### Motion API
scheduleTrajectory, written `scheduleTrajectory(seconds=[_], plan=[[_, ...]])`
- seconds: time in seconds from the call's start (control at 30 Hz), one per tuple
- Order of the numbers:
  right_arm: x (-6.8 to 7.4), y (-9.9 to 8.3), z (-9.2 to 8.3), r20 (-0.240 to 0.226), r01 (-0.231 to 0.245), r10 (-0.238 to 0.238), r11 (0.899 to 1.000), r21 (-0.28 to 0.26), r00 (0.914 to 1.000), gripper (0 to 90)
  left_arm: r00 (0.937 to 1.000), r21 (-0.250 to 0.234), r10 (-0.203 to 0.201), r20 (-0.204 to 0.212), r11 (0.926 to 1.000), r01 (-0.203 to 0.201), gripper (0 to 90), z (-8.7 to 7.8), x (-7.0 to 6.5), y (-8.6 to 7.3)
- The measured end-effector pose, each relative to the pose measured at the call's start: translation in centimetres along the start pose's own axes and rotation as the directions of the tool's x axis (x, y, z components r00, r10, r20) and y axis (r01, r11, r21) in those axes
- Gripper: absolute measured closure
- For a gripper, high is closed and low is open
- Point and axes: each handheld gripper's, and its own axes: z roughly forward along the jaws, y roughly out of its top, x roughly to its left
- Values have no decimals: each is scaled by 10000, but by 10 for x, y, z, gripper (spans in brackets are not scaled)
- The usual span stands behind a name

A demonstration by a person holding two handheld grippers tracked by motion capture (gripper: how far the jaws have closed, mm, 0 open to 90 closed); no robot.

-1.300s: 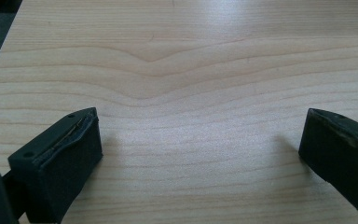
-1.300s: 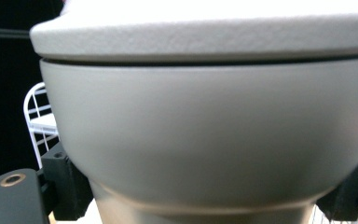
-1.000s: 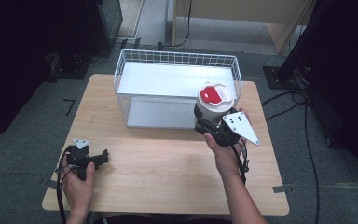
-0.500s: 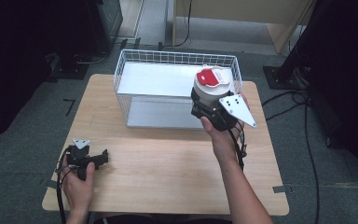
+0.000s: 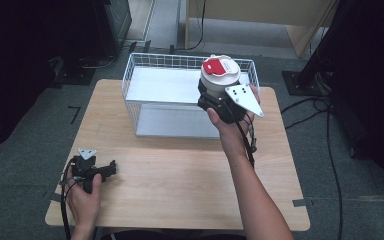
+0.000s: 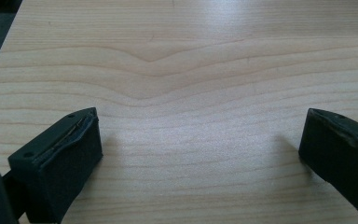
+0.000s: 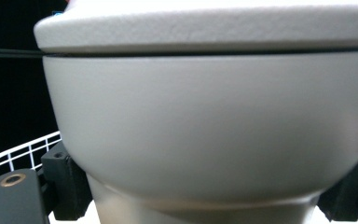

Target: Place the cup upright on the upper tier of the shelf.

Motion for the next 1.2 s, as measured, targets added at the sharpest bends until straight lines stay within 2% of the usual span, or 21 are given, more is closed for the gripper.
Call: scheduleTrajectory(seconds=[0.17,0.27,0.37,0.47,0.5,0.53,0.8,0.9,1.2], plan=[[3,-1,17,40,-155,155,9999,68,9999,116,10000,-2,2,0,10000,-2,0,0,0,0],[5,-2,25,45,-109,108,9999,84,9999,116,10000,-9,-3,-2,10000,3,0,0,0,0],[9,-3,40,64,14,-15,9998,179,10000,116,10000,-1,-1,1,10000,1,0,0,0,0],[10,-3,46,72,62,-64,9997,238,10000,116,10000,-6,-25,7,10000,25,0,0,0,0],[11,-4,54,210,110,-116,9994,320,9997,116,10000,-3,-27,9,10000,27,0,0,0,0],[11,-4,54,210,110,-116,9994,320,9997,116,10000,-3,-27,9,10000,27,0,0,0,0],[6,-8,81,578,-28,-3,9985,542,9983,116,10000,-4,-27,8,10000,27,0,0,0,0],[3,-10,87,613,-266,224,9974,676,9979,116,10000,-3,-21,7,10000,21,0,0,0,0],[0,-14,102,794,-380,302,9944,990,9964,115,10000,-21,-69,18,10000,69,0,0,-1,0]])
